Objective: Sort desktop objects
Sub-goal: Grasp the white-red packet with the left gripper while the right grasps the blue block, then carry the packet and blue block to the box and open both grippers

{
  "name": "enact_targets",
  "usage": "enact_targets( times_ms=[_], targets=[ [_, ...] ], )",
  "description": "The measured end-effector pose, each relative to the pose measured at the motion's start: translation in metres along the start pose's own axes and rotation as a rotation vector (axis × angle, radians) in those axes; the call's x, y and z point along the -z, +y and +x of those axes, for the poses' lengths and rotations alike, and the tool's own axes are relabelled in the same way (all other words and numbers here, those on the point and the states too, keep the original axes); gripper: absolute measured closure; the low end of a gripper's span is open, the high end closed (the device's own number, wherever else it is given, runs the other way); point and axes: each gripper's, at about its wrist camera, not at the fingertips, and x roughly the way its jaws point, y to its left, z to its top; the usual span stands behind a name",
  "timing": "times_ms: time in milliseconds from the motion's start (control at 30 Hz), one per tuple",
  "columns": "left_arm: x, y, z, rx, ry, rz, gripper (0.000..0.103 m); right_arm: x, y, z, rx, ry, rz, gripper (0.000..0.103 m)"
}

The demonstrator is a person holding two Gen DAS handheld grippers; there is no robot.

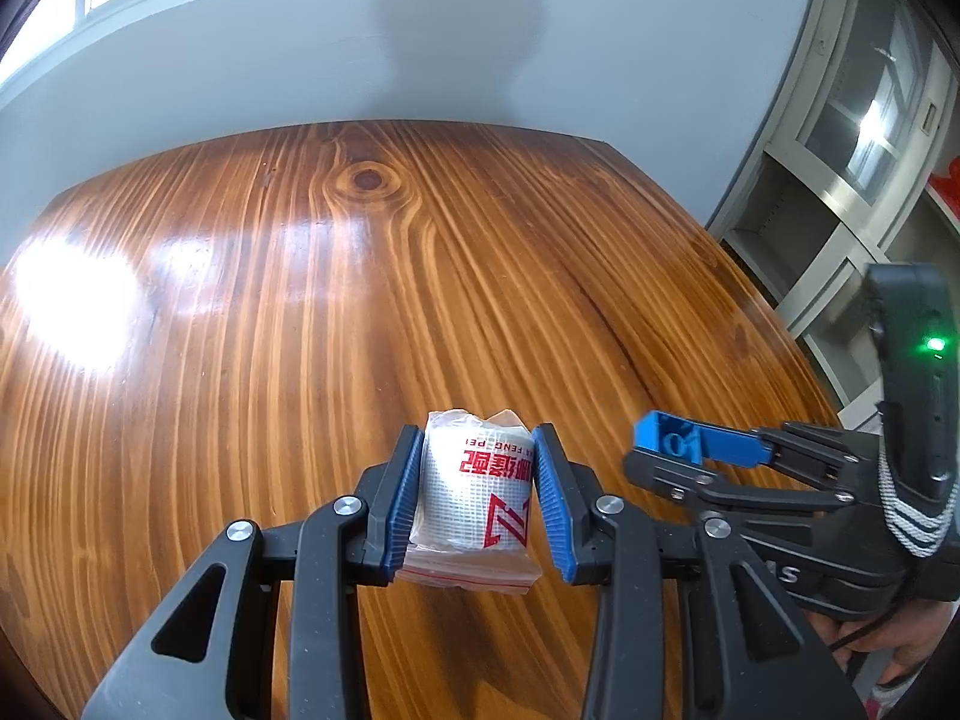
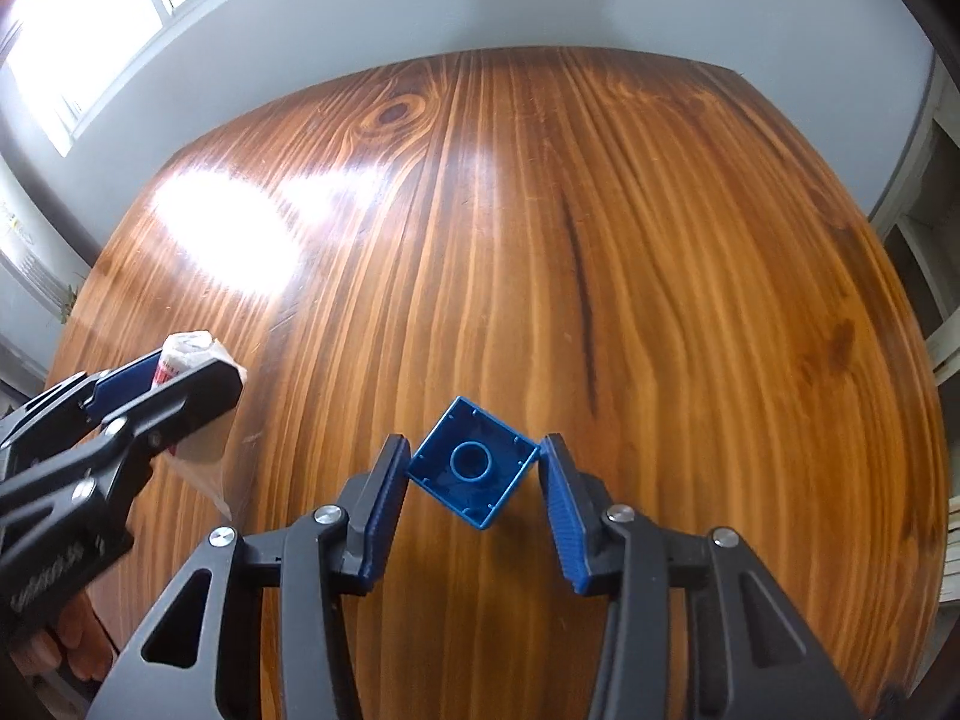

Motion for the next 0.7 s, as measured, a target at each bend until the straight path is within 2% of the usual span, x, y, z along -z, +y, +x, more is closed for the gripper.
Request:
enact_targets(
  times_ms=[267, 700],
  targets=[
    [0.014, -0.049, -0.028, 0.041, -0.003, 0.032, 0.063, 0.05, -0.035, -0.07, 0.02, -0.028, 0.074, 0.054],
    [0.068, -0.194, -0.091, 0.143, 0.0, 0.202, 0.063, 0.161, -0.111, -0.196, 0.056, -0.089, 0.25, 0.054]
  ],
)
